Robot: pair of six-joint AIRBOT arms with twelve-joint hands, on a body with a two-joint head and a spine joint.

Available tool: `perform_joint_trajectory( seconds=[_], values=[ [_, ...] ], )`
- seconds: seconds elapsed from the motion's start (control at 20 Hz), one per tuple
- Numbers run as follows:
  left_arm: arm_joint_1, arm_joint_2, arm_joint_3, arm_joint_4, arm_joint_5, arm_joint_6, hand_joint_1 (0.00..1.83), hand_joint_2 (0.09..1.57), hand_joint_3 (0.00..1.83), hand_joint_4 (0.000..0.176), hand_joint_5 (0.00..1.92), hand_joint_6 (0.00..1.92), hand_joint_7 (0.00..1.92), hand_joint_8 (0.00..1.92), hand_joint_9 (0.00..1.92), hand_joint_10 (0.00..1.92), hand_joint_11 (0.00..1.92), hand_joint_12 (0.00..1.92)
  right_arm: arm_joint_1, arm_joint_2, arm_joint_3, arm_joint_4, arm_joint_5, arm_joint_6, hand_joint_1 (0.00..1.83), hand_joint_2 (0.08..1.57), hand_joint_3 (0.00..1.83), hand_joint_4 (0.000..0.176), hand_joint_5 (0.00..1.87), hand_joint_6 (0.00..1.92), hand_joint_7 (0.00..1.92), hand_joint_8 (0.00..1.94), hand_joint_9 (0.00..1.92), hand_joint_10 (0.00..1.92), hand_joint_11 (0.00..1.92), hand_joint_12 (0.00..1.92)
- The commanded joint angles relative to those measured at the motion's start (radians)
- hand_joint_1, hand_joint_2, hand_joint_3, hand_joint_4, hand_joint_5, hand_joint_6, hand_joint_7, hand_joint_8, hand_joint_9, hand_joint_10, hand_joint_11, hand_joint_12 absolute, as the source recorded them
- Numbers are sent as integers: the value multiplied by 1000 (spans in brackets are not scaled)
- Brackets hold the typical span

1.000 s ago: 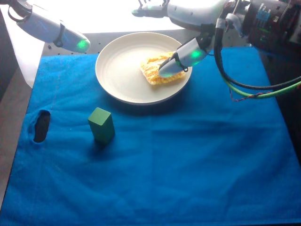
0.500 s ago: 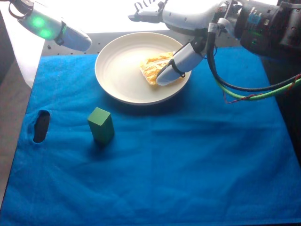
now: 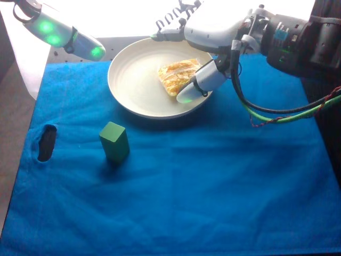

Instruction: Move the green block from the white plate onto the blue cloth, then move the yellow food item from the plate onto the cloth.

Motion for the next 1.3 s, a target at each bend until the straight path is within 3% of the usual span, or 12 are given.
perform_joint_trajectory(
  seconds=[0.0, 0.35, 0.45, 0.65, 0.8, 0.85, 0.95, 1.0, 1.05, 1.1, 1.15, 1.25],
  values=[
    [-16, -7, 1, -9, -85, 2, 649, 735, 0, 173, 0, 0, 58, 3, 40, 3, 0, 0, 4, -6, 5, 39, 76, -3, 538, 799, 4, 0, 286, 0, 403, 0, 452, 3, 82, 1163],
    [-16, -10, 1, -9, -87, 2, 642, 751, 0, 174, 0, 0, 83, 6, 53, 4, 0, 0, -5, -19, 18, 39, 55, -3, 578, 856, 2, 0, 357, 15, 455, 17, 516, 25, 96, 1325],
    [-16, -10, 1, -9, -88, 2, 627, 739, 0, 172, 0, 0, 91, 8, 62, 7, 0, 0, -5, -19, 22, 39, 54, -3, 724, 886, 2, 0, 498, 10, 658, 23, 662, 50, 176, 1427],
    [-16, -11, 1, -10, -93, 1, 657, 755, 3, 176, 0, 0, 71, 0, 45, 0, 0, 0, -5, -21, 24, 39, 53, -3, 844, 916, 2, 0, 815, 15, 684, 15, 603, 45, 12, 1649],
    [-16, -11, 1, -11, -97, 0, 644, 773, 8, 176, 0, 0, 89, 8, 65, 9, 0, 0, -5, -22, 26, 39, 53, -3, 1022, 964, 0, 0, 1051, 5, 973, 10, 720, 459, 222, 1679],
    [-16, -11, 1, -11, -98, 0, 633, 772, 6, 172, 0, 0, 101, 11, 73, 11, 0, 0, -5, -21, 28, 39, 53, -3, 1141, 988, 30, 0, 1209, 399, 969, 2, 754, 323, 250, 1512],
    [-16, -11, 1, -11, -98, 0, 641, 751, 0, 176, 0, 0, 110, 12, 84, 13, 0, 0, -5, -21, 29, 39, 53, -3, 1186, 1034, 2, 0, 1166, 641, 1033, 10, 817, 359, 320, 1532],
    [-16, -11, 1, -11, -98, 0, 633, 750, 0, 176, 0, 0, 108, 10, 84, 11, 2, 1, -5, -21, 28, 39, 53, -3, 1260, 1034, 13, 0, 1425, 146, 990, 768, 869, 386, 388, 1539],
    [-16, -12, 1, -11, -97, 0, 644, 747, 0, 176, 0, 0, 125, 15, 85, 10, 0, 0, -5, -21, 29, 40, 54, -3, 1268, 1053, 8, 0, 1310, 446, 962, 905, 920, 197, 382, 1471],
    [-15, -12, 2, -11, -97, 0, 650, 751, 0, 176, 0, 0, 130, 16, 87, 10, 2, 1, -5, -21, 29, 40, 54, -3, 1209, 1033, 1, 0, 1217, 571, 790, 367, 760, 69, 231, 1376],
    [-12, -13, 5, -12, -94, 0, 639, 752, 0, 171, 0, 0, 143, 18, 92, 11, 11, 5, -4, -21, 29, 45, 74, -3, 1194, 1037, 3, 0, 1169, 650, 715, 115, 625, 13, 104, 1245],
    [-5, -13, 7, -17, -92, -1, 641, 749, 0, 155, 0, 0, 166, 23, 95, 10, 28, 13, -4, -18, 27, 52, 121, -3, 1185, 1053, 0, 0, 1121, 734, 755, 14, 583, 9, 99, 1044]
  ],
)
